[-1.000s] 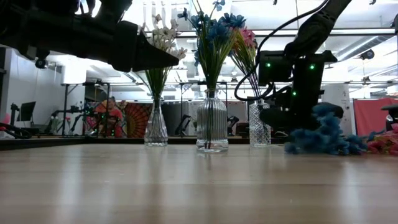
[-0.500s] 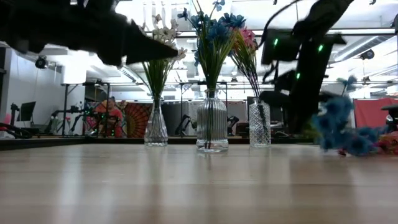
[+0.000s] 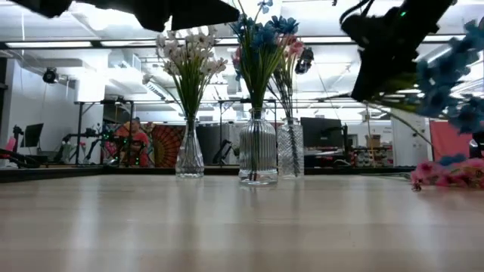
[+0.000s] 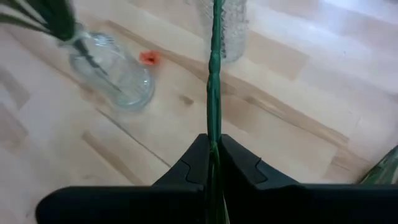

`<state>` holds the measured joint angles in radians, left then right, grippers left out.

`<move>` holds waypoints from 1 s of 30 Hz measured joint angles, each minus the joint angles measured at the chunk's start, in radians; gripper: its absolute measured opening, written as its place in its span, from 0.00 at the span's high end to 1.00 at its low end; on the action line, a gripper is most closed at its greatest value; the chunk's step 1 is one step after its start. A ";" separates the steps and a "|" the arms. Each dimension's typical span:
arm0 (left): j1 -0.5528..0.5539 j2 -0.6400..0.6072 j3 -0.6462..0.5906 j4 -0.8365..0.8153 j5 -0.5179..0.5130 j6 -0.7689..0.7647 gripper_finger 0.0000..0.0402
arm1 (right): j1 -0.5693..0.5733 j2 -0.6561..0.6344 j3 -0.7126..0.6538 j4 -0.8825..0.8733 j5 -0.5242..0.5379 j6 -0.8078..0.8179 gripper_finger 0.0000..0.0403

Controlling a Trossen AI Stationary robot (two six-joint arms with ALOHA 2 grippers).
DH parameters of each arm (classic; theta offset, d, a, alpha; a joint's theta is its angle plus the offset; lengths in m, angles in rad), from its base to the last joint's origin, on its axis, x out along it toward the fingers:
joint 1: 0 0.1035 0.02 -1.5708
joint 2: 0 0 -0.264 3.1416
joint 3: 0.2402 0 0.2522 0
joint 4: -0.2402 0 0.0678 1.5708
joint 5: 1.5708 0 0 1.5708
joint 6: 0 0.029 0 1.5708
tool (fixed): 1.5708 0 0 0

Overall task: Sort flowers into vase by color
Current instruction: Put the blue flowers into the middle transparent vase

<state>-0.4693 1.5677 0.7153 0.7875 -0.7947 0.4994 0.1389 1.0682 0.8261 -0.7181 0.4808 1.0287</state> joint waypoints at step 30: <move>-0.021 0.042 0.209 -0.129 0.202 -0.010 0.21 | 0.424 -0.015 0.001 0.318 -0.116 -0.236 0.95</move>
<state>-0.4903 1.6100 0.9248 0.6580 -0.5931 0.4889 0.5629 1.0535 0.8272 -0.4002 0.3651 0.7925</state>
